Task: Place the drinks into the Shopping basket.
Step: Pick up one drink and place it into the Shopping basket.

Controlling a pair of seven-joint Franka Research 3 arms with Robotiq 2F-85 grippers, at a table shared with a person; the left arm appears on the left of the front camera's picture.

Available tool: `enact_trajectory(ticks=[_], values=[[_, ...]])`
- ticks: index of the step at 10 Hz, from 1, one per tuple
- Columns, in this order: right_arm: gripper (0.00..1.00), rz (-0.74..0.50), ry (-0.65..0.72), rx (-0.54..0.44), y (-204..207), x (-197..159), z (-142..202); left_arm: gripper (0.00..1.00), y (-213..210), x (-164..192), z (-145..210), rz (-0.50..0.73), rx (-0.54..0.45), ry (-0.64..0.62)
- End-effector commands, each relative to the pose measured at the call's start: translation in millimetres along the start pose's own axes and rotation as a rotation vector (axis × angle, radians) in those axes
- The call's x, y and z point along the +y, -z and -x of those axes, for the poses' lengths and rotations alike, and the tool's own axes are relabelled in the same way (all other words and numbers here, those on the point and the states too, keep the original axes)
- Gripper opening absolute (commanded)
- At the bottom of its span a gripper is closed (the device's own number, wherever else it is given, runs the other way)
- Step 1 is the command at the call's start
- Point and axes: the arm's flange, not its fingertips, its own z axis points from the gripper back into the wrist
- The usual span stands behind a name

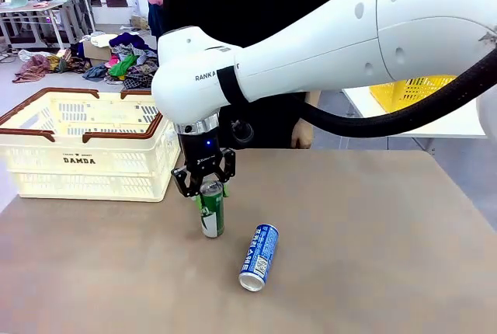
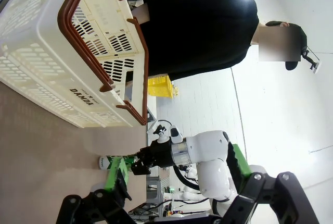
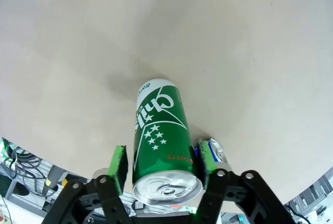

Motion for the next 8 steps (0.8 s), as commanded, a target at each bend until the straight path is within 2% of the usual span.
enact_trajectory(ticks=[1,3,4,6,7,8], values=[[1.00,0.024,0.043,-0.024,-4.2,0.2,6.4,1.00,-2.8,-2.5,1.5,0.002,0.012,-0.006],[1.00,-0.004,0.055,-0.025,-20.8,-6.5,16.2,1.00,-2.8,-2.5,1.5,0.002,0.012,-0.006],[1.00,-0.049,0.049,-0.052,-45.5,-14.6,29.9,1.00,-2.8,-2.5,1.5,0.002,0.012,-0.006],[1.00,-0.163,0.107,-0.135,-128.6,-45.4,87.6,1.00,-2.8,-2.5,1.5,0.002,0.012,-0.006],[1.00,-0.232,0.146,-0.173,-164.2,-70.4,126.5,1.00,-2.8,-2.5,1.5,0.002,0.012,-0.006],[1.00,-0.303,0.206,-0.162,-186.8,-106.4,166.3,1.00,-2.8,-2.5,1.5,0.002,0.012,-0.006]])
